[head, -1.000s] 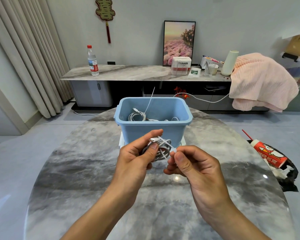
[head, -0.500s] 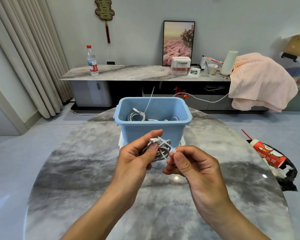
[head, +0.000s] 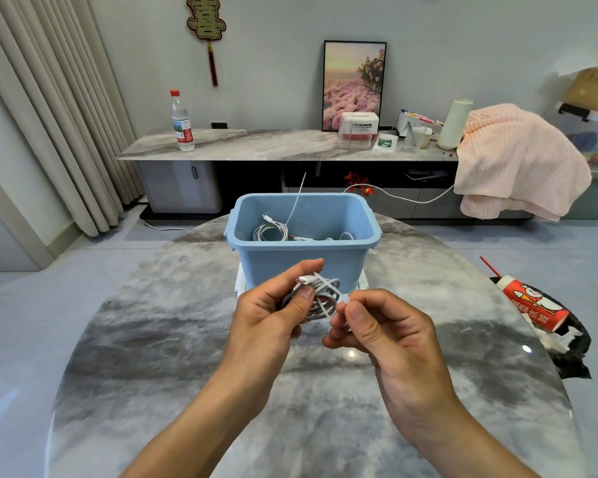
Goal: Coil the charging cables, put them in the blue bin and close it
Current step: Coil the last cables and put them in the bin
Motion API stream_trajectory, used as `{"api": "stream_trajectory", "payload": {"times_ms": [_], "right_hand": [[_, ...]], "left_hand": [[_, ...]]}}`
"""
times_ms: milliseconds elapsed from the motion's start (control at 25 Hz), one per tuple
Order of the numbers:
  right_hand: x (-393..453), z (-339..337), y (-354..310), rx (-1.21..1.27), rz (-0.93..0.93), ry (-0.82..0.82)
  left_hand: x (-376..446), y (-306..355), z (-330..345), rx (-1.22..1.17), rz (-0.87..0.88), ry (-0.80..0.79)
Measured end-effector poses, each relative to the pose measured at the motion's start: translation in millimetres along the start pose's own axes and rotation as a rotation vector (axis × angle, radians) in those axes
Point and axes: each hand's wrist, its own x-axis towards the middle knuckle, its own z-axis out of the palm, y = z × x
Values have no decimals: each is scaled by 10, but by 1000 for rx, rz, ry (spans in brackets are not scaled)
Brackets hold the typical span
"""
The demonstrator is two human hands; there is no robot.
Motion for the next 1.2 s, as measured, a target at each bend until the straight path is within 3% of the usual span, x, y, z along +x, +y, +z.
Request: {"api": "stream_trajectory", "payload": {"times_ms": [1200], "right_hand": [[-9,35,-55,-43,86,38]], "left_hand": [[-21,24,3,51,37,-44]]}}
